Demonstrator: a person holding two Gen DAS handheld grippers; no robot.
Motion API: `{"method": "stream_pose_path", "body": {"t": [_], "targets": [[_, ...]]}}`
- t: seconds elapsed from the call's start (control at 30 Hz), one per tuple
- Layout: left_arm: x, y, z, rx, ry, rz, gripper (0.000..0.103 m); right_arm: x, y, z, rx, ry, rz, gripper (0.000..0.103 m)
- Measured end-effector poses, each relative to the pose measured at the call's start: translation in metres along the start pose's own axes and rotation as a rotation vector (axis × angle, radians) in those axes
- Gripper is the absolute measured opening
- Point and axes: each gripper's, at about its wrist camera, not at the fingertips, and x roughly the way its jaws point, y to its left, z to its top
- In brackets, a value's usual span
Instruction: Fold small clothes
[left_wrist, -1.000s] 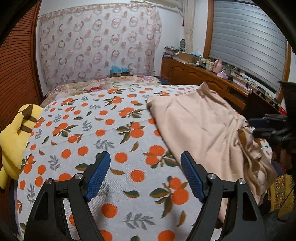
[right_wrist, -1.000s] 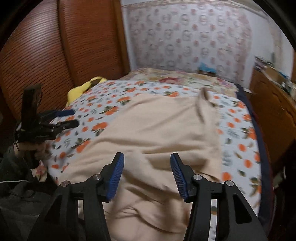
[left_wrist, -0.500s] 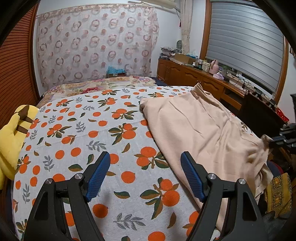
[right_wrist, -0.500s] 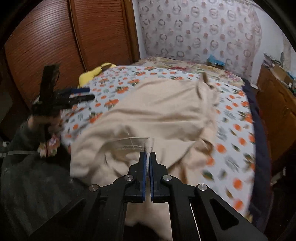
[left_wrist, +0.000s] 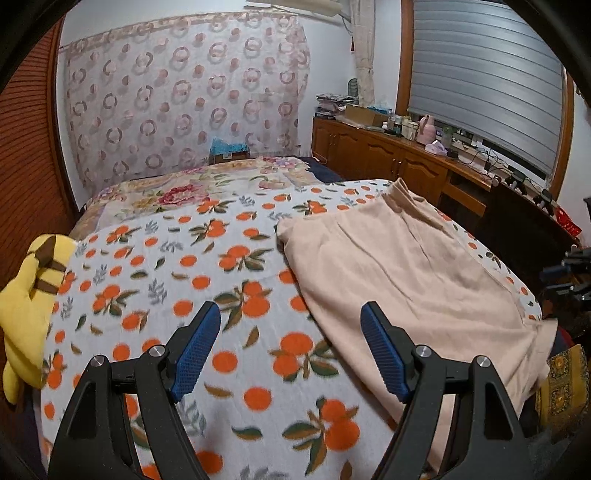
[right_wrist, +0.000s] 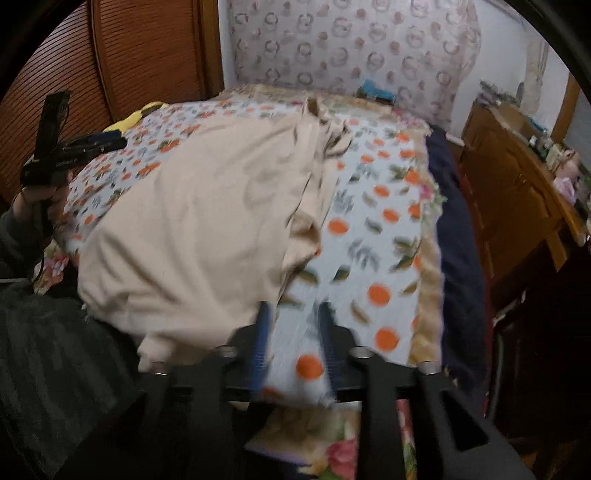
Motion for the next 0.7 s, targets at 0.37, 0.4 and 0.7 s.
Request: {"method": "stream_pose_path", "body": {"t": [0.37, 0.4, 0.7], "targets": [[0.065, 0.003, 0.046, 0.027, 0.058, 0.012, 0.079, 0.075, 0.007, 0.120, -0.047, -0.148, 0.022, 0.069], [0.071, 0.003, 0.048, 0.033, 0.062, 0.017, 0.078, 0.088, 0.010, 0.131, -0.066, -0.155, 0.037, 0.069], [0.118, 0.005, 0.059, 0.018, 0.139, 0.015, 0.068, 0.173, -0.008, 0.177, 0.048, -0.071, -0.072, 0.069]]}}
